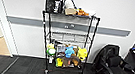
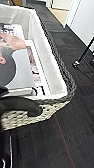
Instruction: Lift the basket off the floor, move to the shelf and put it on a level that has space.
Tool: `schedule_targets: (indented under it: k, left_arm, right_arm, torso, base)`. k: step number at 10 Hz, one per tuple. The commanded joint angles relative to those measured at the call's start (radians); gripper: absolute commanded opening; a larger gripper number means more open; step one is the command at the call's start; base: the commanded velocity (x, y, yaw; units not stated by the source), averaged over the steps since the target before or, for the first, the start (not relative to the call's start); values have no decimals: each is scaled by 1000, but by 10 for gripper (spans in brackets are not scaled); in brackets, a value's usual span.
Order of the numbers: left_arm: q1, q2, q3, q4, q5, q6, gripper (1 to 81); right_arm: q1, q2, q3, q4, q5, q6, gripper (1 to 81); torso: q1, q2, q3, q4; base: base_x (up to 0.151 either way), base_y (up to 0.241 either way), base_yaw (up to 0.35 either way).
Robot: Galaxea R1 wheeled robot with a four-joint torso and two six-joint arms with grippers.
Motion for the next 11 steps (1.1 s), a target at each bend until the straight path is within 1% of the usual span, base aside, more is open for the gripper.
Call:
schedule_targets:
  k: [1, 3, 11]
  left_arm:
    - [-112, -16, 20, 10, 28, 8, 10]
    - [-112, -16, 20, 10, 28, 8, 10]
    - [-110, -21, 20, 9, 23, 8, 10]
  right_arm:
    - [105, -9, 23, -7, 6, -1, 10]
    - [105, -9, 18, -9, 8, -1, 10]
    - [102, 3, 0, -7, 6, -1, 10]
  torso:
    - [0, 0, 0, 0]
    - [0, 0, 0, 0]
    - [-1, -1, 1, 0]
  base:
    - [0, 0, 0]
    - [0, 0, 0]
    - [87, 0, 0]
